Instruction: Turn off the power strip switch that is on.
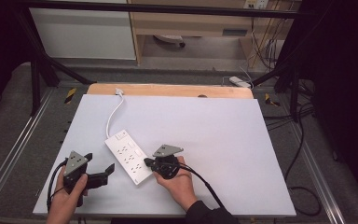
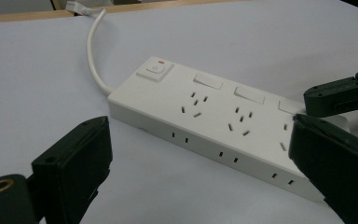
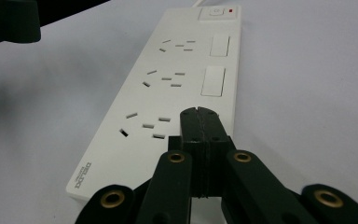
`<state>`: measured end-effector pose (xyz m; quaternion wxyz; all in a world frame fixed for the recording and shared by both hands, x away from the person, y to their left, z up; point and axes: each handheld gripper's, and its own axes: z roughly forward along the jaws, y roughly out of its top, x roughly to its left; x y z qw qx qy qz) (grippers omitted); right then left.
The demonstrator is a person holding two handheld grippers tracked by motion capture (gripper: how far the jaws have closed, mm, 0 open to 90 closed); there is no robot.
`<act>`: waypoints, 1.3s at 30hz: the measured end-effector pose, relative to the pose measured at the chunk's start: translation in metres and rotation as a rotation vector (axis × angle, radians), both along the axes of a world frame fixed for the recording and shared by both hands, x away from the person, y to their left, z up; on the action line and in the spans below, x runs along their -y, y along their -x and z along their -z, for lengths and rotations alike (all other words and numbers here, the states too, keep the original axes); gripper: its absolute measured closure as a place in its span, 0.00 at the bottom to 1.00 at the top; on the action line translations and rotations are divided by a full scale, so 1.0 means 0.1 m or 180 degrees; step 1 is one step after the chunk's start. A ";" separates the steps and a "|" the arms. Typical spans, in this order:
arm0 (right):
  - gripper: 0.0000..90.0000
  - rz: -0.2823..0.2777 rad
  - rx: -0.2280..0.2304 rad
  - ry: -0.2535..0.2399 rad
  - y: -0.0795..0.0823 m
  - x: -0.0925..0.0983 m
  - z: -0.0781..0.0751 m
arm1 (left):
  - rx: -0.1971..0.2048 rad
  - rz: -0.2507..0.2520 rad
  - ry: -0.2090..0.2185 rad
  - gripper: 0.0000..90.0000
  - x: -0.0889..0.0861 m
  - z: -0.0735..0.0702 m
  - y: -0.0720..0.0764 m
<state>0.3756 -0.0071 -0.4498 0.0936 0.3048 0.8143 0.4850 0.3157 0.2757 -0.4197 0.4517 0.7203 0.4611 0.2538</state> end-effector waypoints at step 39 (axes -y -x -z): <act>1.00 -0.0037 -0.0019 -0.0050 0.00 -0.03 0.00 | 0.0013 -0.0007 -0.0016 0.07 0.00 0.00 0.00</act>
